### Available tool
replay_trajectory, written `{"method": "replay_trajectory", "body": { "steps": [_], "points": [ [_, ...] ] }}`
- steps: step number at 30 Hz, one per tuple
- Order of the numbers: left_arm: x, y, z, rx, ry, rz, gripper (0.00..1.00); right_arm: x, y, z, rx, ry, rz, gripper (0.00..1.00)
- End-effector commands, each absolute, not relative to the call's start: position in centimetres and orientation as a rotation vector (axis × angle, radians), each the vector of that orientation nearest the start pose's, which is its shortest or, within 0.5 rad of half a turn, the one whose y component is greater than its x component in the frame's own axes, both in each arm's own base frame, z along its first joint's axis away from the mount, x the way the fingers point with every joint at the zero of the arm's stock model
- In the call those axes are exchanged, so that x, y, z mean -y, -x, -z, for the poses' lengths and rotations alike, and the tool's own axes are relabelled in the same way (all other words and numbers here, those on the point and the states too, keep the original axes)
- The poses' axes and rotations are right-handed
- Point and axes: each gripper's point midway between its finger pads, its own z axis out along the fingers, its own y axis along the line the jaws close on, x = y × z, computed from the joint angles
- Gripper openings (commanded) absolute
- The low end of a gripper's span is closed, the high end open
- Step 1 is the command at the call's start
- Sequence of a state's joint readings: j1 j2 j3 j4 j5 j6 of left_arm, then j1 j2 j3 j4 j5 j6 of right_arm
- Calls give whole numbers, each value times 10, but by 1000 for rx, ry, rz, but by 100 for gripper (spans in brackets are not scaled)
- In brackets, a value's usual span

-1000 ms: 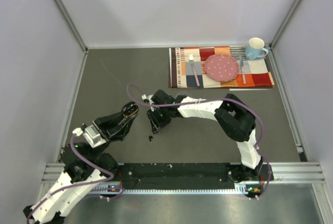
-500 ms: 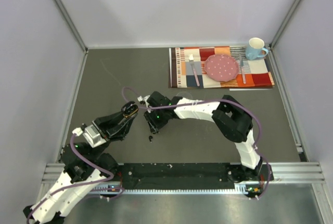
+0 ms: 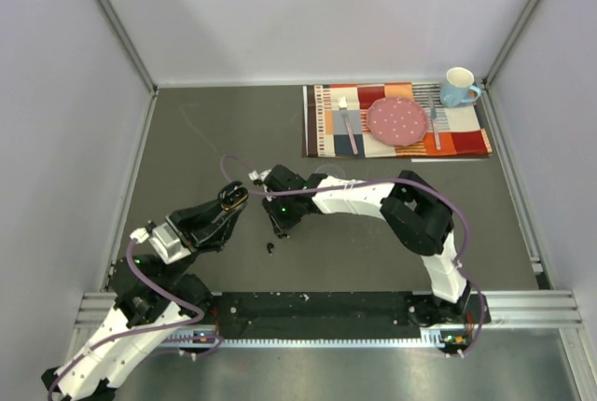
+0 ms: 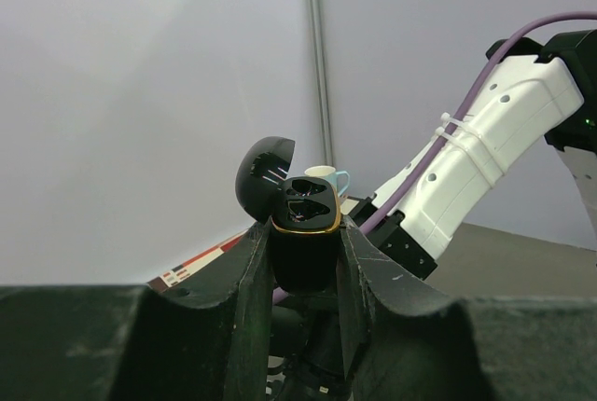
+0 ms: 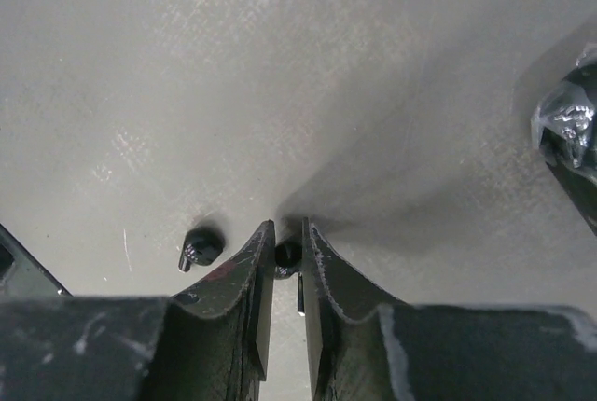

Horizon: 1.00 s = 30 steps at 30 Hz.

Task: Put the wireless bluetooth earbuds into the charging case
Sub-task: Pick up the earbud from the center of the board.

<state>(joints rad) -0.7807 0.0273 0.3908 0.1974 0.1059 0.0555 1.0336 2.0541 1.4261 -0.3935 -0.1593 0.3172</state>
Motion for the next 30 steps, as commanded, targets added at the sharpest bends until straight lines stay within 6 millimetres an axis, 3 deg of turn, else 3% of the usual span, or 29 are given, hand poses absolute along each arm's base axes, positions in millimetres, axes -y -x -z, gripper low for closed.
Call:
{"method": "replay_trajectory", "body": {
  "steps": [1,8,15,22,30],
  "points": [
    [144,-127,-367,-888,-486,707,0,-399,-193,-3,-2652,944,-522,16],
    [145,-128,-365,-893,-483,710,0,-374,-187,3,-2744,699,-440,15],
    [147,-127,-364,-892,-484,723,0,-365,-186,-2,-2743,551,-449,16],
    [147,-127,-363,-903,-483,735,0,-364,-183,-11,-2710,562,-504,35],
    [149,-126,-362,-908,-488,743,0,-370,-183,-17,-2679,649,-537,42]
  ]
}}
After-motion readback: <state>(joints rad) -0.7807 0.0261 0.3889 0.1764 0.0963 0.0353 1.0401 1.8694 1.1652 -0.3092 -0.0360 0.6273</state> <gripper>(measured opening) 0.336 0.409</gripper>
